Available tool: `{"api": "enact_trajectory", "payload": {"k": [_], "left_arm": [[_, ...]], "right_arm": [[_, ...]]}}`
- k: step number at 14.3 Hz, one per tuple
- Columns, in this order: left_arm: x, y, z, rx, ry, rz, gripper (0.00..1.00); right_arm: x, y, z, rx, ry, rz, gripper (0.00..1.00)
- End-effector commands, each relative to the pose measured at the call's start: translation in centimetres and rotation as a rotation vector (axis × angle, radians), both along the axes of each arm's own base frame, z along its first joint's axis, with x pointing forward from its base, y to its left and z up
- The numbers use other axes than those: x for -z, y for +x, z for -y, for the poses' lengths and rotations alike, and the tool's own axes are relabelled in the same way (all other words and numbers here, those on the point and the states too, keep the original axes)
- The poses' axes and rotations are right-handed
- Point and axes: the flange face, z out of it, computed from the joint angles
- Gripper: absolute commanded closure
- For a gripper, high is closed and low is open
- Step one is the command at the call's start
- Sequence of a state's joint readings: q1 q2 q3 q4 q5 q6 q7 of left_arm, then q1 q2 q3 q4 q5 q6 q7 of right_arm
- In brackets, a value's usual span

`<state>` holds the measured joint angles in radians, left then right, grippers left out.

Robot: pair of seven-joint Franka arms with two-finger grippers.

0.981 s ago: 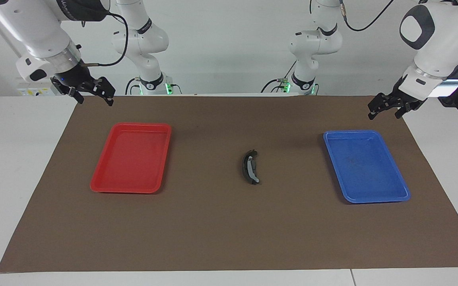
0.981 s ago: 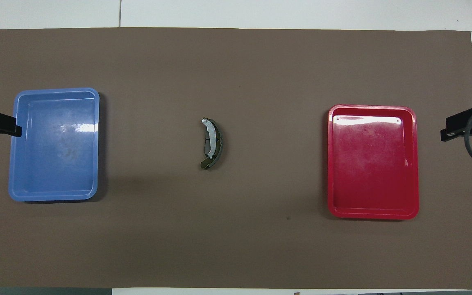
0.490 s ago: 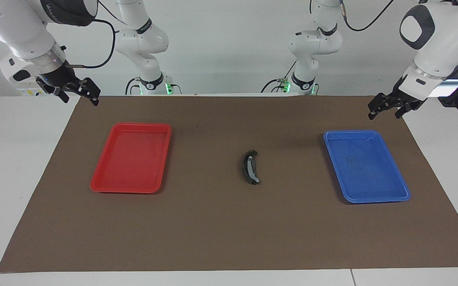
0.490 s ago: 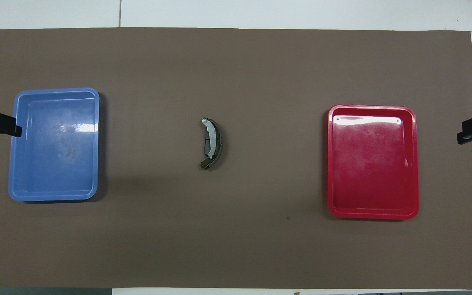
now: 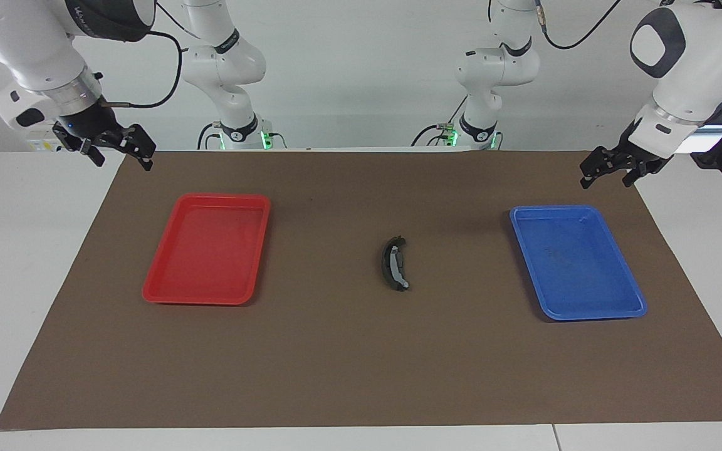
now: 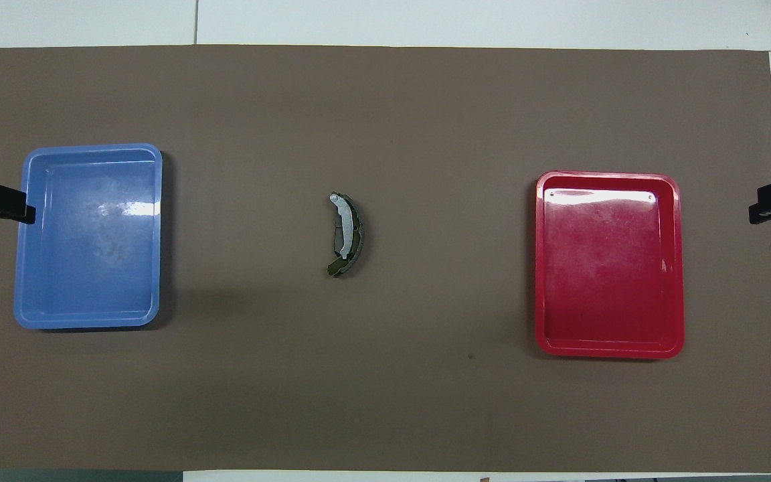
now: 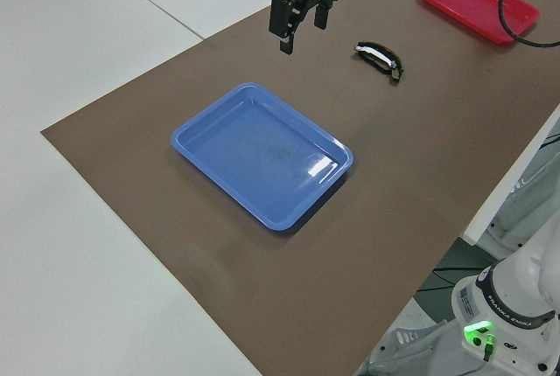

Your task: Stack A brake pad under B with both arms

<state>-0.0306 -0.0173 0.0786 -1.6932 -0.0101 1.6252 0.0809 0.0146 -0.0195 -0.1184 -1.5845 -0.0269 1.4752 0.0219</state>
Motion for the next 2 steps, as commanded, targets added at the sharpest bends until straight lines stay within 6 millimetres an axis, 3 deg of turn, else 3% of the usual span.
{"api": "enact_trajectory", "payload": {"k": [1,2], "left_arm": [[-0.21,-0.69,-0.09,-0.01,0.01,-0.01,0.0],[-0.12,-0.66,-0.09,-0.01,0.01,-0.011,0.0]], "right_arm": [[-0.16,-0.16,0.42,-0.023,-0.012,0.014,0.0],[-0.15,-0.16,0.4,-0.023,-0.01,0.014,0.0]]}}
